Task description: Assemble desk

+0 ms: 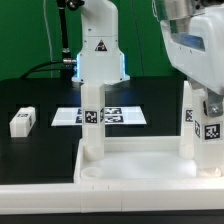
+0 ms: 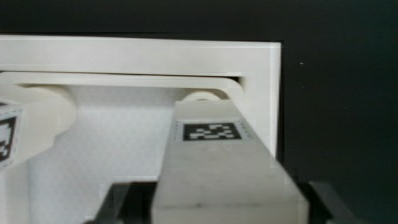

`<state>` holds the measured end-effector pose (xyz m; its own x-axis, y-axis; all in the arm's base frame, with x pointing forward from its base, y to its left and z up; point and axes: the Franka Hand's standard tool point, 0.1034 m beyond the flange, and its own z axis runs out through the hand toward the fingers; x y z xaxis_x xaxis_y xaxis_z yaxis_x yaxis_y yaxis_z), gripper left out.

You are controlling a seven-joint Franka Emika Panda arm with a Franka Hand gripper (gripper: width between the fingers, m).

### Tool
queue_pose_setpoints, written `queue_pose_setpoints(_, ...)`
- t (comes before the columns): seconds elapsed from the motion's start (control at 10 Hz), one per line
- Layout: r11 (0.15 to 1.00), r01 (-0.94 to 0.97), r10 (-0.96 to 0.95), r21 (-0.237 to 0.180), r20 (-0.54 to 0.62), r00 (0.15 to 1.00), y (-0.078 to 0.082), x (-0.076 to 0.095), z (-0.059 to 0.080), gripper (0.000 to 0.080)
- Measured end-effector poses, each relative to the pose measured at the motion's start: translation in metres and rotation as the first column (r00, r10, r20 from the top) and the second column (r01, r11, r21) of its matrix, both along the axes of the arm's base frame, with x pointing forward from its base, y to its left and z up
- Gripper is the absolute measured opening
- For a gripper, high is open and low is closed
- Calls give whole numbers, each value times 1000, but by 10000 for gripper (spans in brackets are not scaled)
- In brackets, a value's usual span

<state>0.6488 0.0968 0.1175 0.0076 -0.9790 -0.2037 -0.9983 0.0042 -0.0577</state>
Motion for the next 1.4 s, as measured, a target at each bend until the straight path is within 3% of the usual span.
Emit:
queue_pose_setpoints(0.2,1000,-22,22,-2,4,1000,-2,0,-1,292)
queue_pose_setpoints(0.3,995,-103,103,-18,21,994,-1,0,-2,354)
queue_pose_setpoints(0.4,949,-311,314,-58,66,947,6,-1,-5,518)
queue_pose_setpoints(0.5,885,-460,465,-79,82,881,11,-3,-7,518)
queue_pose_setpoints(0.6,871,-485,491,-85,85,867,9,-3,-7,623)
queue_pose_setpoints(0.7,828,-551,559,-103,88,824,6,-3,-7,642)
queue_pose_setpoints(0.9,729,-672,684,-131,91,724,6,-3,-7,648)
queue_pose_setpoints(1.1,382,-902,924,-200,87,372,8,-1,2,649)
queue_pose_setpoints(1.2,246,-944,969,-220,89,232,0,-2,3,649)
queue_pose_setpoints(1.3,332,-920,943,-206,86,321,-1,-2,2,523)
queue_pose_setpoints(1.4,336,-919,942,-205,85,326,-1,-2,2,523)
